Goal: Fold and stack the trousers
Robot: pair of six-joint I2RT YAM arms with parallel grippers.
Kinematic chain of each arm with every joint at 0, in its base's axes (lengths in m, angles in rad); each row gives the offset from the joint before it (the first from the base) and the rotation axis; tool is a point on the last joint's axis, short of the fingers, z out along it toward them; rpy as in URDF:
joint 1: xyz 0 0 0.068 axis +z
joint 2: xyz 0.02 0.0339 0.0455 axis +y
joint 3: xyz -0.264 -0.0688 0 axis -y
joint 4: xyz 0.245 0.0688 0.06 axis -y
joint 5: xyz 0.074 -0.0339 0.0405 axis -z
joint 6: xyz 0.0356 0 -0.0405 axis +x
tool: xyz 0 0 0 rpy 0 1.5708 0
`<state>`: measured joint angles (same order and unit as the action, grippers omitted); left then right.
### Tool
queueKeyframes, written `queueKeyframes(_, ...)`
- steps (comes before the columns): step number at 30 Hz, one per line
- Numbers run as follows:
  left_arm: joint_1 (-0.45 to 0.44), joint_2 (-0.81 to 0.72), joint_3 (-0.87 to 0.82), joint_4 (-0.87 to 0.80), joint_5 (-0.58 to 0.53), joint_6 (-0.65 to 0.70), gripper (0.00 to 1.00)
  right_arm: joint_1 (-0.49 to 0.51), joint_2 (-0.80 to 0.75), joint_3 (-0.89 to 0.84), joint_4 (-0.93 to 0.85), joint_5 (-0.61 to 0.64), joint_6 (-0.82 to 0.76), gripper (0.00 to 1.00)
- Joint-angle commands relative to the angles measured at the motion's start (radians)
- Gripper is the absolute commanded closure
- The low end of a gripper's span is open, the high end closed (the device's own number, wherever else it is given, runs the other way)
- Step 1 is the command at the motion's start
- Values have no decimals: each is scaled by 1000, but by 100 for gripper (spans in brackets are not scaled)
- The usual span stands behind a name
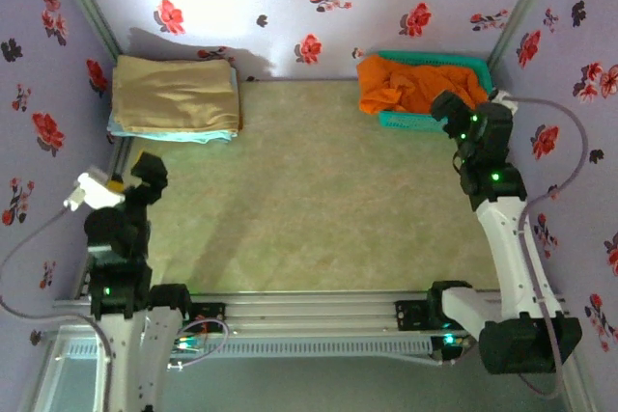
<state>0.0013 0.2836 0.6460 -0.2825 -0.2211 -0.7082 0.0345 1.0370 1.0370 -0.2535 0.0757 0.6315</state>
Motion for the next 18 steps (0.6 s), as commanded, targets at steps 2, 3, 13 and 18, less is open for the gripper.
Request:
queueKeyframes(2, 8, -92, -71, -239, 3, -160, 0, 2, 58, -72, 177, -314, 102, 3)
queueKeyframes(3, 9, -82, -72, -241, 37, -171, 0, 4, 90, -39, 166, -337, 84, 5)
queueKeyframes(13, 7, 209, -29, -206, 401, -168, 5, 23, 584, 437, -179, -301, -178, 12)
queueKeyframes(18, 4, 259, -16, -220, 494, -160, 5, 30, 824, 618, -224, -266, -192, 8)
